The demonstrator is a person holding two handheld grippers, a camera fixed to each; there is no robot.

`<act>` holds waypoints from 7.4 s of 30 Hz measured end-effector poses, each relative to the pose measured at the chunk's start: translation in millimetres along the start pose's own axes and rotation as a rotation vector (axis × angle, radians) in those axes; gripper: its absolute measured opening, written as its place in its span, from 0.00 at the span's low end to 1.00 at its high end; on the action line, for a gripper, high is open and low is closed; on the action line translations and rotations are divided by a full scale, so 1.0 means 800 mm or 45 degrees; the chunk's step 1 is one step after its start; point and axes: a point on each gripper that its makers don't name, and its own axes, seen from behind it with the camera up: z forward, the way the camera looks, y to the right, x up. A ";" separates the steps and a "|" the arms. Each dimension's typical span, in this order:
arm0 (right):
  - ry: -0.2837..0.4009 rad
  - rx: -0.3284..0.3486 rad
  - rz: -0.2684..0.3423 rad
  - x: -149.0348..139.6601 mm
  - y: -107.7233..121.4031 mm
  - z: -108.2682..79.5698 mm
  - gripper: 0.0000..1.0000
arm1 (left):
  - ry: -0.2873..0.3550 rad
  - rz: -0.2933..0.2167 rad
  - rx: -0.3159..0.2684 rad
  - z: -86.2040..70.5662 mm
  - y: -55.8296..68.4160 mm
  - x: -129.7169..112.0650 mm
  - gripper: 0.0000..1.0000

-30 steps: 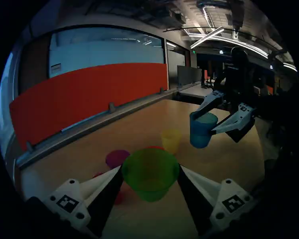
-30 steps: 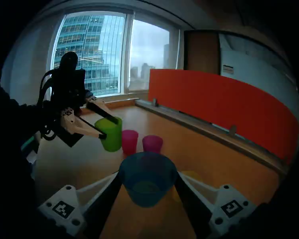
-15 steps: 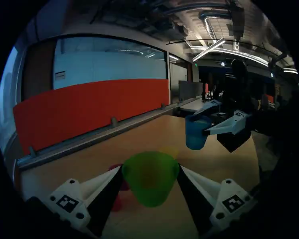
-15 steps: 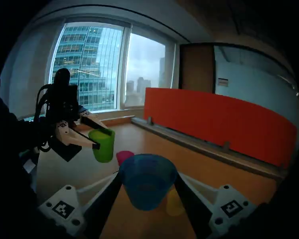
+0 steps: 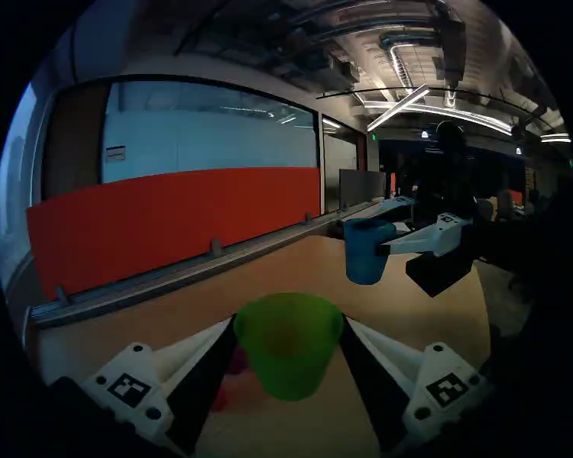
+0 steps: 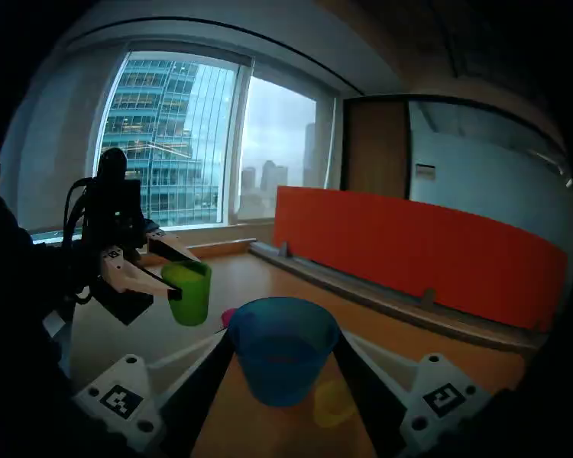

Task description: Pour water

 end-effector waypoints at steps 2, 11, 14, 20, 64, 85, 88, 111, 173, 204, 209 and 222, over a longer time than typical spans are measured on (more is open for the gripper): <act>0.008 0.002 0.001 0.004 0.000 0.000 0.92 | 0.002 -0.003 -0.008 -0.001 0.004 0.001 0.90; 0.038 0.012 -0.021 0.024 0.000 0.003 0.92 | 0.023 0.018 -0.020 -0.004 0.016 0.007 0.90; 0.045 0.014 -0.034 0.031 0.001 0.004 0.92 | 0.037 0.019 -0.026 -0.005 0.021 0.009 0.90; 0.054 0.023 -0.060 0.045 0.000 0.007 0.92 | 0.068 0.022 -0.025 -0.004 0.028 0.013 0.90; 0.161 0.068 -0.545 0.168 -0.033 0.047 0.92 | 0.115 0.013 -0.059 0.008 0.070 0.017 0.90; 0.172 0.038 -0.886 0.197 -0.043 0.061 0.92 | 0.135 0.002 -0.072 0.014 0.073 0.030 0.90; 0.174 0.030 -0.922 0.200 -0.043 0.062 0.92 | 0.135 0.000 -0.072 0.015 0.073 0.030 0.90; 0.155 -0.020 -1.185 0.212 -0.055 0.067 0.92 | 0.145 0.012 -0.078 0.021 0.076 0.036 0.89; 0.162 -0.104 -1.532 0.233 -0.043 0.069 0.92 | 0.156 0.020 -0.067 0.025 0.071 0.039 0.89; 0.175 -0.147 -1.684 0.245 -0.044 0.070 0.92 | 0.164 0.021 -0.071 0.028 0.071 0.043 0.89; 0.177 -0.149 -1.704 0.247 -0.046 0.071 0.92 | 0.165 0.023 -0.066 0.027 0.069 0.044 0.89; 0.180 -0.157 -1.760 0.252 -0.046 0.073 0.92 | 0.168 0.019 -0.063 0.027 0.065 0.045 0.89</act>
